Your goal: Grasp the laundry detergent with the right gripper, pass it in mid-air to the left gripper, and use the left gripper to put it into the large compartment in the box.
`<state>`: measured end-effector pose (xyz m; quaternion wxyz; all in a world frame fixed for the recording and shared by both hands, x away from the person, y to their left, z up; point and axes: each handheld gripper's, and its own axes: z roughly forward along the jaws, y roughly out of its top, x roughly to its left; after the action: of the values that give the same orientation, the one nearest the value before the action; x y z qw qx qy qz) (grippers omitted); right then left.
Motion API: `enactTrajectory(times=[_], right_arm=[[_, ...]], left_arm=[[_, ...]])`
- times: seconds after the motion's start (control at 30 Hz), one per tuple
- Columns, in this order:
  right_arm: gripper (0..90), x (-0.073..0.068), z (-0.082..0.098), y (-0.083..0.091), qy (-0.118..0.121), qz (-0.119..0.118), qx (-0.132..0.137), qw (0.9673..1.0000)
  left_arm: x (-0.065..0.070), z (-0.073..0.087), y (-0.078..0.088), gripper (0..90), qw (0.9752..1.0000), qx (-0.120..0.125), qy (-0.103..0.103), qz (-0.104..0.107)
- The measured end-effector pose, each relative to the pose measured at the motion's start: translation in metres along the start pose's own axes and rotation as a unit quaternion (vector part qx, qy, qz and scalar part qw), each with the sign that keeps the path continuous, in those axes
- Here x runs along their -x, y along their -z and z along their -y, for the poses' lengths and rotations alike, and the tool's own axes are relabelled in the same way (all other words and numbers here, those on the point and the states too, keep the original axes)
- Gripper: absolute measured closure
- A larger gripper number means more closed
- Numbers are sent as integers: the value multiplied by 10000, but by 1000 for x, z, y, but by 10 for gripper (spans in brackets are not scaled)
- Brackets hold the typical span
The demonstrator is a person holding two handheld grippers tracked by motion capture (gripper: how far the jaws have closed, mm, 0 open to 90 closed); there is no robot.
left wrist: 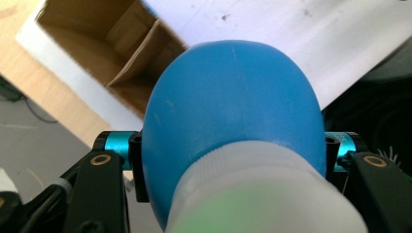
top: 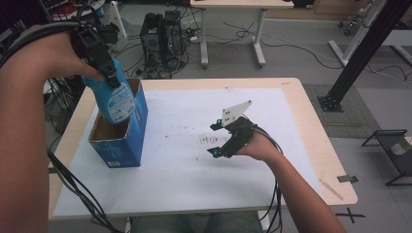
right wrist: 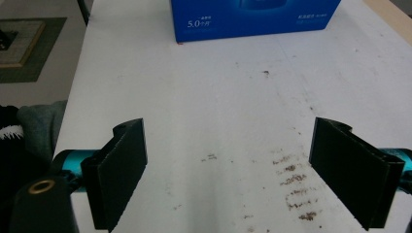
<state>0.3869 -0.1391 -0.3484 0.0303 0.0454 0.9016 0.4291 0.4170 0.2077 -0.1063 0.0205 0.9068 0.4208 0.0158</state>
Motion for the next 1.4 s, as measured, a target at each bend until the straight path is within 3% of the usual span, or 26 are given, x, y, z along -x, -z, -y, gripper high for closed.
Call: enactTrajectory(times=[0.33, 0.63, 0.7, 0.87, 0.93, 0.97, 1.07, 1.2, 1.37, 1.4], right_arm=[[129, -1, -1, -4, -13, 14, 29, 10000], [129, -2, -1, -4, 7, 28, 30, 10000], [129, -2, -1, -4, 9, 35, 17, 10000], [129, -3, -2, -5, -60, 13, -30, 10000], [129, -2, -2, -6, 40, 31, -4, 10000], [129, -3, -2, -6, 34, 32, -29, 10000], [129, -3, -2, -6, 1, 15, -44, 10000], [129, -3, -2, -5, 1, -2, -96, 10000], [129, -2, -2, -5, -43, 32, -70, 10000], [129, -1, -1, -5, 45, 21, -66, 10000]], left_arm=[[-17, 9, -13, 389, 9995, -73, 323, -3], [-30, 11, -38, 389, 9991, -166, 383, 62], [-33, 11, -45, 389, 9993, -231, 288, 106], [-34, 12, -66, 389, 9992, -224, 282, 193], [-35, 12, -74, 389, 9992, -262, 178, 242], [-34, 12, -78, 389, 9992, -214, 226, 251], [-36, 11, -89, 389, 9993, -288, -48, 244], [-38, 10, -105, 389, 9989, -338, -122, 317], [-39, 8, -123, 389, 9978, -451, -381, 310], [-39, 8, -126, 389, 9978, -428, -417, 294]])
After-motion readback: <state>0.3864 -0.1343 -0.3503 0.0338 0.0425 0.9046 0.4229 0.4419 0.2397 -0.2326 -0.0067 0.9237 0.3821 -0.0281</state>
